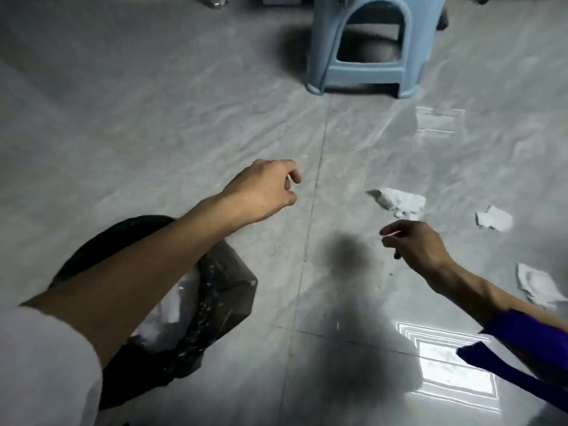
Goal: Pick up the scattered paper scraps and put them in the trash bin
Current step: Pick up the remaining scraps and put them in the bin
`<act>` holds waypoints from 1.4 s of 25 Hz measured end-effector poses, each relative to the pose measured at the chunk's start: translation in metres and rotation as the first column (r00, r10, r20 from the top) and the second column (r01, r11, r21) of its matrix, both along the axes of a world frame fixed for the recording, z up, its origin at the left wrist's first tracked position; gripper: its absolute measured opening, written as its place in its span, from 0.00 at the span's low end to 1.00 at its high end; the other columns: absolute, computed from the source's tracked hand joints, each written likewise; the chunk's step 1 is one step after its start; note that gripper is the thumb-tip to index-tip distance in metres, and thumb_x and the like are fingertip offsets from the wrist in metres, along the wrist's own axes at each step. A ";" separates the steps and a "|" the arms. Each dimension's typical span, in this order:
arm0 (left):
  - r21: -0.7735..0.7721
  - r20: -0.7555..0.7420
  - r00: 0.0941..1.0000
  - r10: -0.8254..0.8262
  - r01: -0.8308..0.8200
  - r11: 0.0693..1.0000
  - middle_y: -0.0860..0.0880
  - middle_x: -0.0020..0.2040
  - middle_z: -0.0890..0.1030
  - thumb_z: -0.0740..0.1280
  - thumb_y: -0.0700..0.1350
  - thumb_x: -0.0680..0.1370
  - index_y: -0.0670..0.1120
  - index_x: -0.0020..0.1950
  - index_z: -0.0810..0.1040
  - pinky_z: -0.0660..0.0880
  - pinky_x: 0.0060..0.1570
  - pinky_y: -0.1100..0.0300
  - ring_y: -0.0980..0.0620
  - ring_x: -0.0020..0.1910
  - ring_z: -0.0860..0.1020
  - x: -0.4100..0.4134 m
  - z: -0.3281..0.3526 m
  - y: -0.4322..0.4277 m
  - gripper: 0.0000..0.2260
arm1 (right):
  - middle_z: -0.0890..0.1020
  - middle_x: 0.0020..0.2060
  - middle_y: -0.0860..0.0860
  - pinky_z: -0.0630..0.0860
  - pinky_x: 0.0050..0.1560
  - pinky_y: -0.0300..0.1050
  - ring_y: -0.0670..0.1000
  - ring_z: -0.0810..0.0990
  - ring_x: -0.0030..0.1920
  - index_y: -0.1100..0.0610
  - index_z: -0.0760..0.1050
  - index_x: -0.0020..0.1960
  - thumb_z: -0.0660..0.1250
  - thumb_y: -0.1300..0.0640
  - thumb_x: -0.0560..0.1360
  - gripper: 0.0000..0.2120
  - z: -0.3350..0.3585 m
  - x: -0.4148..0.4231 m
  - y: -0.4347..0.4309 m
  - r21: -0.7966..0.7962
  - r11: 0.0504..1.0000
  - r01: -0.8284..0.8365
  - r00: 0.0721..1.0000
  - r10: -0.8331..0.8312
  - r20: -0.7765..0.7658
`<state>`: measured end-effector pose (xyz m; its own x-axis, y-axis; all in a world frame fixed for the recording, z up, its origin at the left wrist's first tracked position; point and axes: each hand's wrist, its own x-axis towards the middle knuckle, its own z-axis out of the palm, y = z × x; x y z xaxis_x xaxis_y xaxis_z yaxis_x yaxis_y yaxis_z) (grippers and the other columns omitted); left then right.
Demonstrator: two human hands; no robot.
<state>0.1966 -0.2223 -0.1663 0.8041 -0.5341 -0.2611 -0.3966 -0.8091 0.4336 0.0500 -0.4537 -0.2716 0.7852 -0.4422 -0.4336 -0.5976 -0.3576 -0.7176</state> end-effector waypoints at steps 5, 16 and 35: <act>0.046 -0.030 0.969 -0.245 0.247 0.968 0.51 0.58 0.77 0.68 0.48 0.72 0.54 0.60 0.73 0.77 0.51 0.51 0.51 0.46 0.77 -0.032 -0.043 -0.110 0.16 | 0.75 0.61 0.61 0.76 0.53 0.54 0.61 0.80 0.52 0.51 0.70 0.67 0.73 0.45 0.69 0.29 -0.045 -0.116 -0.129 -0.413 0.885 -0.214 0.887 -0.001 -0.462; 0.001 -0.095 0.954 -0.283 0.285 0.959 0.49 0.65 0.71 0.70 0.46 0.71 0.51 0.62 0.72 0.68 0.50 0.59 0.51 0.53 0.75 -0.044 -0.118 -0.175 0.20 | 0.79 0.48 0.59 0.74 0.50 0.51 0.60 0.76 0.50 0.60 0.80 0.45 0.70 0.62 0.72 0.03 -0.104 -0.157 -0.189 -0.593 0.805 0.022 0.995 -0.078 -0.070; 0.340 -0.029 0.871 -0.490 0.469 0.815 0.43 0.75 0.54 0.64 0.63 0.72 0.65 0.73 0.53 0.61 0.69 0.46 0.39 0.69 0.60 -0.042 -0.215 -0.248 0.33 | 0.81 0.38 0.60 0.80 0.43 0.54 0.59 0.81 0.39 0.65 0.80 0.39 0.67 0.78 0.65 0.10 -0.108 -0.145 -0.226 -0.368 0.905 0.215 0.965 -0.256 -0.065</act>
